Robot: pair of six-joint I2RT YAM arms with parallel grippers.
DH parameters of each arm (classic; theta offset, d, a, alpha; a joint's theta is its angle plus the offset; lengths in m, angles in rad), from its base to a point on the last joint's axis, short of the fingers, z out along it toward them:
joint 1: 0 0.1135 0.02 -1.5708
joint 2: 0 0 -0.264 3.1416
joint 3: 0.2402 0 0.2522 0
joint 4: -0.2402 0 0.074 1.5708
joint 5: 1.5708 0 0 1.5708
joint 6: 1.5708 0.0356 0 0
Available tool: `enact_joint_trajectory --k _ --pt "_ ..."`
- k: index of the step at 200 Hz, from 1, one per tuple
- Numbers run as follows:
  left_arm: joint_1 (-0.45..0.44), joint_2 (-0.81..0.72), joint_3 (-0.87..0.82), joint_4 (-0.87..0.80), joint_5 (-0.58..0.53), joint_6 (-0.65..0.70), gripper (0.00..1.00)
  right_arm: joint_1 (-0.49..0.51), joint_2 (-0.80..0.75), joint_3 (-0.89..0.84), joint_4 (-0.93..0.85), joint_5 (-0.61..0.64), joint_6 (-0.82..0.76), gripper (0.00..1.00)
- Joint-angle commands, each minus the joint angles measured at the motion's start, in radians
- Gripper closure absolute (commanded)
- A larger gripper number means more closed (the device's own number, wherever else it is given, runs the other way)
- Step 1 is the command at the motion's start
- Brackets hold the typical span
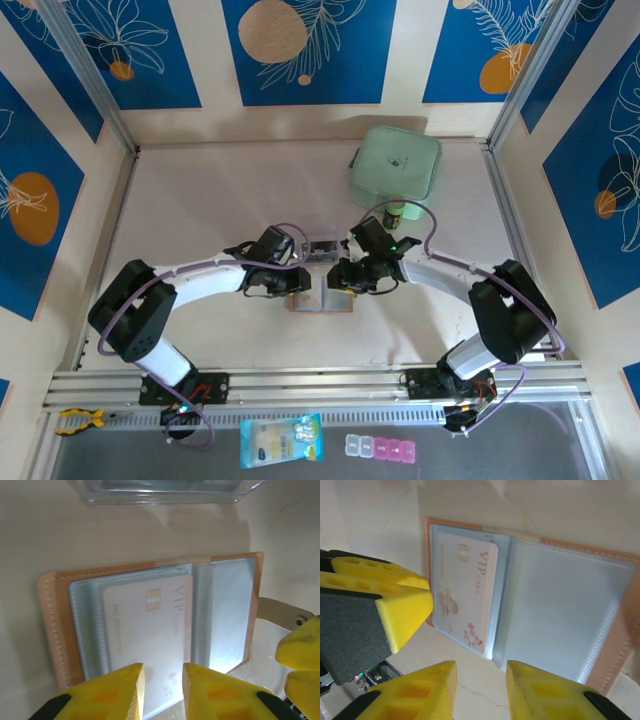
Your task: Take the credit cards out of the card holder
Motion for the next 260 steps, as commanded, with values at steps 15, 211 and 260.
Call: enact_joint_trajectory --k 15,211,260 --pt "0.044 -0.041 -0.048 0.027 0.036 0.023 0.76 0.028 0.06 0.067 -0.01 -0.007 0.009 0.68" --pt "0.104 0.003 -0.116 0.058 0.109 0.049 0.8 0.083 0.242 0.192 -0.037 0.013 0.007 0.69" --pt "0.11 0.008 -0.116 0.046 0.115 0.06 0.83 0.085 0.261 0.192 -0.032 0.011 0.007 0.69"
